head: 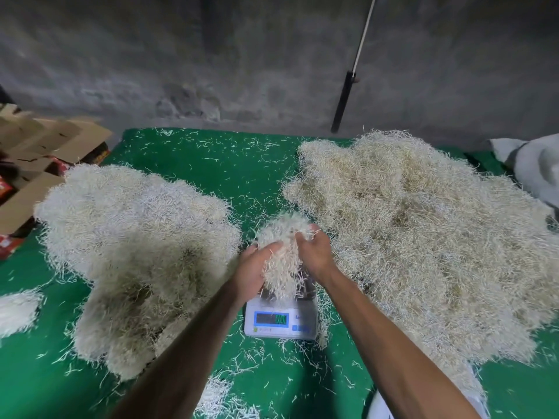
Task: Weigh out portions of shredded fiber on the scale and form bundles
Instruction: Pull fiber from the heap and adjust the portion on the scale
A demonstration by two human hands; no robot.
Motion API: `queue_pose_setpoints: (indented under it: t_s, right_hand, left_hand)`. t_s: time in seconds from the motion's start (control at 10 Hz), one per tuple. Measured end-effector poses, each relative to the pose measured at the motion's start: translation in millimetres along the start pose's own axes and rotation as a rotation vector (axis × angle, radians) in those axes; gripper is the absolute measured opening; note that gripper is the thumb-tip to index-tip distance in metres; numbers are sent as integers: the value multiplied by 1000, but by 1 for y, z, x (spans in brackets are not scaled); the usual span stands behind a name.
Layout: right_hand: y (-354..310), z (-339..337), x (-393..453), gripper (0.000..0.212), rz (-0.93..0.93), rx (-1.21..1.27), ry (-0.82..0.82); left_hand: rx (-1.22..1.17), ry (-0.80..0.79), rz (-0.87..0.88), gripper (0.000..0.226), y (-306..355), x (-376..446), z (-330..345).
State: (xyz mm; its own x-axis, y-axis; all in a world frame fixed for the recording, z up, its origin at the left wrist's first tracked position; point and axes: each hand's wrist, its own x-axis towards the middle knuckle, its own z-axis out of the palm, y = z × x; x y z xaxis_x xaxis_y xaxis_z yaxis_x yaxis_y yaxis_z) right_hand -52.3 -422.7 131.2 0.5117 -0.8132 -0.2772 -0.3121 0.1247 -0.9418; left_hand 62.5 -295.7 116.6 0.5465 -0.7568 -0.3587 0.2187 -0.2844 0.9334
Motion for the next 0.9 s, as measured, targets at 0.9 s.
queue_pose_setpoints:
  t_s: [0.9]
  right_hand:
    - [81, 13, 23, 85, -535, -1185, -127]
  left_hand:
    - [258, 211, -31, 38, -55, 57, -33]
